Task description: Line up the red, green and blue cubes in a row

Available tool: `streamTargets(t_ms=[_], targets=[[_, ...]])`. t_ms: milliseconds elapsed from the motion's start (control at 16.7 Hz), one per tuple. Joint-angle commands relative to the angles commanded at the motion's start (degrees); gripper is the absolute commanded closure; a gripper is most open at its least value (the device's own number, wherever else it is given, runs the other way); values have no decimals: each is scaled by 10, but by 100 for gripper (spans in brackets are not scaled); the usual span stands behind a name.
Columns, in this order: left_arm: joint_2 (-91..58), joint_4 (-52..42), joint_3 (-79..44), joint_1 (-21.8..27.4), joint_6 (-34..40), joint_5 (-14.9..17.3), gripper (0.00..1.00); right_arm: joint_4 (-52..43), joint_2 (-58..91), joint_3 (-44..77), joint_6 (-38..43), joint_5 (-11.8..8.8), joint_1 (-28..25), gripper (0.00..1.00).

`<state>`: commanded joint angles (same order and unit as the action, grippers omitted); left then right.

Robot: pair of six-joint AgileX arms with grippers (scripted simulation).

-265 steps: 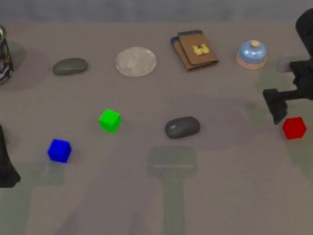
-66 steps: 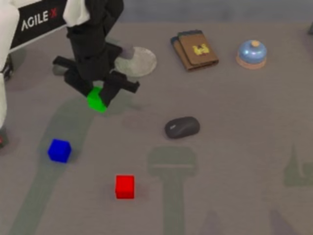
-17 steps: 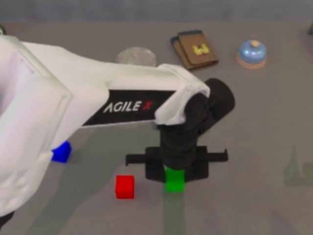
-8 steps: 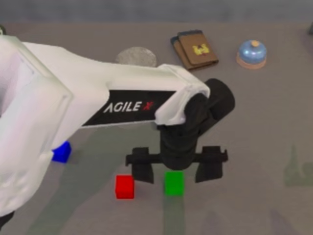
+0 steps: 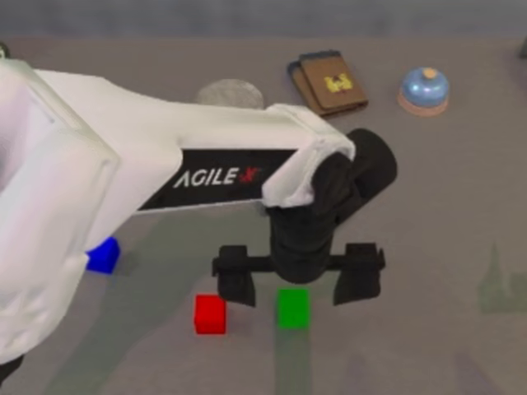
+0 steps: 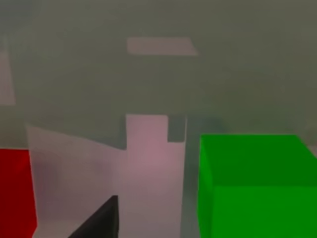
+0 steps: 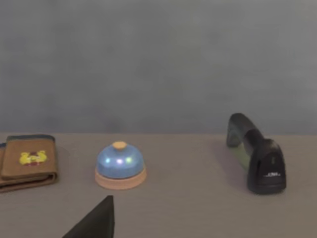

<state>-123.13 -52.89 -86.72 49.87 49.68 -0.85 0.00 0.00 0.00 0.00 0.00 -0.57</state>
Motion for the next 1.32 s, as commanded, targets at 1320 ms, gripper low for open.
streamTargets(t_ms=[1320], targets=[[96,-86,28,-221,-301,5,0,0,0,0,0,0,0,0]])
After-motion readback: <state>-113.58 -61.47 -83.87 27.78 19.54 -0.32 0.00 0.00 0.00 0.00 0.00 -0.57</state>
